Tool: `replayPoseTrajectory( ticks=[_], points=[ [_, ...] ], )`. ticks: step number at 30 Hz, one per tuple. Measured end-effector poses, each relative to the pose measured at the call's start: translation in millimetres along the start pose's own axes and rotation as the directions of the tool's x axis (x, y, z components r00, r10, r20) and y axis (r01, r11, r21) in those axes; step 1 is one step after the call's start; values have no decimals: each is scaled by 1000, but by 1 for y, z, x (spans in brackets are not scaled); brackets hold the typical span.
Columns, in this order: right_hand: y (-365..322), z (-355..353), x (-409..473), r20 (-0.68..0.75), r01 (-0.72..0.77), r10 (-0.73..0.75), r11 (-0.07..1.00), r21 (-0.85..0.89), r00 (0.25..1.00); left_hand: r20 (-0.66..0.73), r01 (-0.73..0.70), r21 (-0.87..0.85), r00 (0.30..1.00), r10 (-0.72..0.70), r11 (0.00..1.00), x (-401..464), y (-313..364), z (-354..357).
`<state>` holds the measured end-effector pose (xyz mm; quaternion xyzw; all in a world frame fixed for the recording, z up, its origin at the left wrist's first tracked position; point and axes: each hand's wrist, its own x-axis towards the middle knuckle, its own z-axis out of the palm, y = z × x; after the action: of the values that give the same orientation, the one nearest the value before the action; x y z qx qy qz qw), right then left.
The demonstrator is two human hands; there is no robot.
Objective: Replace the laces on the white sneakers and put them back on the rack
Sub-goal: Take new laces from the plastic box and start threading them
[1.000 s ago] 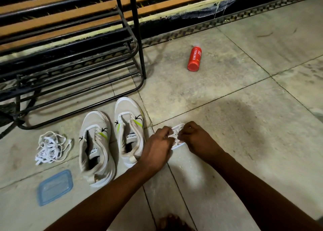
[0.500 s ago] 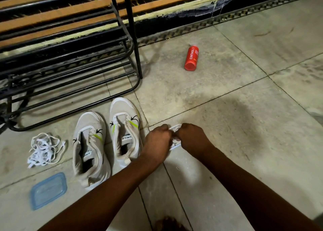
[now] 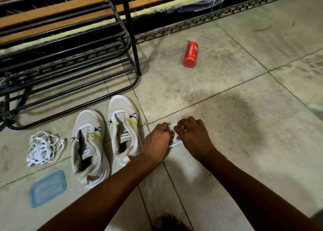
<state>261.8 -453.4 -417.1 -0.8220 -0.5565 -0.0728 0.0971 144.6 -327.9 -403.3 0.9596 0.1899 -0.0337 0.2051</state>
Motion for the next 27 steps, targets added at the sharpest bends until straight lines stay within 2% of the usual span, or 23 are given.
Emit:
replayPoseTrajectory(
  ticks=[2,5,9,12,17,22,27],
  points=[
    [0,1,-2,-3,-35,35,997,-76,999,19,-19,51,1000,18,998,-2,4,-3],
    [-5,1,-2,19,-65,67,993,-100,998,37,-22,91,999,19,996,-2,9,-8],
    [-11,-3,1,51,-45,49,995,-90,997,58,14,87,998,-19,996,0,13,-11],
    [-9,-4,1,126,-42,54,994,-98,991,78,-13,127,997,3,992,-2,13,-12],
    [-4,-7,6,225,-110,119,993,-51,967,125,-27,159,992,7,987,-9,16,-17],
    [1,-11,20,228,-184,192,981,-56,954,92,-14,146,996,0,989,-7,16,-20],
    [2,-17,28,313,-143,145,989,-28,939,26,-43,70,999,42,997,1,3,-10]
  ],
)
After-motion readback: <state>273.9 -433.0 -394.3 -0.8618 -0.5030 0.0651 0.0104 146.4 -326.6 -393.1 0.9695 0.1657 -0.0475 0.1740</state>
